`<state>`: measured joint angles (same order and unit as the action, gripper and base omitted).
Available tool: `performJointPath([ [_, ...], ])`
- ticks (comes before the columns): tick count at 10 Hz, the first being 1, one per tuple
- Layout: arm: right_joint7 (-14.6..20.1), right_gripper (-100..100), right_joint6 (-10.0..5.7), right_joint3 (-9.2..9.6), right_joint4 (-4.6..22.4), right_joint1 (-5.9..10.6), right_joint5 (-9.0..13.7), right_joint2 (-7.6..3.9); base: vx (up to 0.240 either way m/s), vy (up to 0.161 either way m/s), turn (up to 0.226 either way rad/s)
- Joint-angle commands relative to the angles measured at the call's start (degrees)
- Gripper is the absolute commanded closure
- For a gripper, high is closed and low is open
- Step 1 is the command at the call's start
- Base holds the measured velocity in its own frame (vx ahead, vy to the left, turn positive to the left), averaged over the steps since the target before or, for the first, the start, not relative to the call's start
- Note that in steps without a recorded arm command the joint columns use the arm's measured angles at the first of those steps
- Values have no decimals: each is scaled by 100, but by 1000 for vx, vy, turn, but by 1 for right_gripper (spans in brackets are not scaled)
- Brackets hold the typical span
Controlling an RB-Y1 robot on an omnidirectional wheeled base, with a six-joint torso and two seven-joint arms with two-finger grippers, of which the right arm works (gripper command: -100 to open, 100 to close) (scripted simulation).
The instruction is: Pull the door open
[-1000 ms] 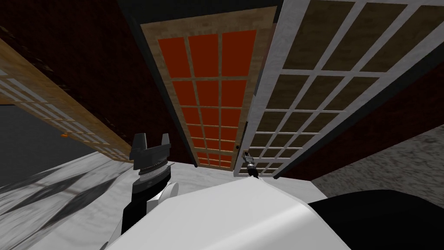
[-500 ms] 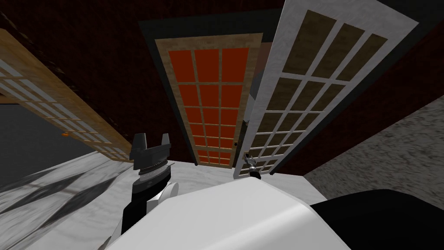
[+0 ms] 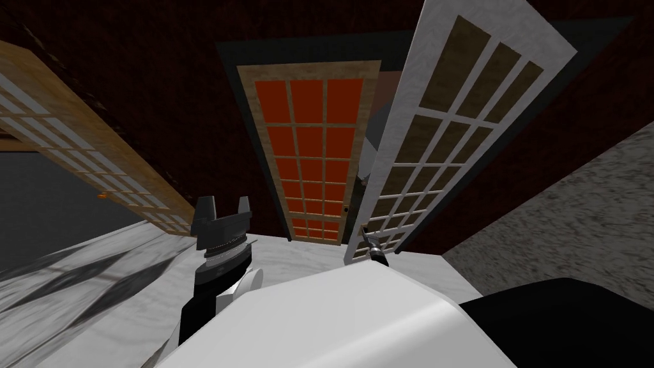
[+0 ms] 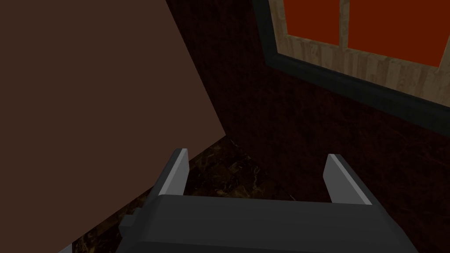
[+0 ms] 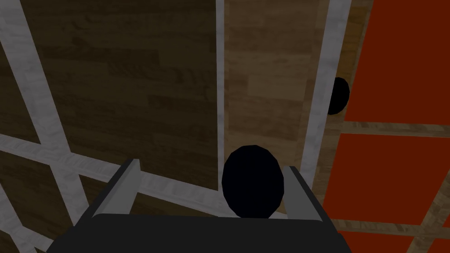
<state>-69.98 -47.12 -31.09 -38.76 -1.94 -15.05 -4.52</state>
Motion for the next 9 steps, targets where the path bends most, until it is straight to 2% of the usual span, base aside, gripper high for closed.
performJointPath([
  [1, 0, 100, 89, -67, 28, -159, 27, -22, -50, 7, -11],
  [2, 170, 100, 91, -58, 36, -275, 117, -64, -82, 17, -4],
  [6, 170, 100, 91, -58, 36, -275, 117, -64, -46, 2, -19],
  [7, 314, 100, 89, -37, 34, -344, 190, -91, -39, 0, 28],
  [8, 314, 100, 89, -37, 34, -344, 190, -91, -43, 8, 15],
  [9, 530, 100, 86, -7, 31, -447, 299, -132, -93, 9, -6],
])
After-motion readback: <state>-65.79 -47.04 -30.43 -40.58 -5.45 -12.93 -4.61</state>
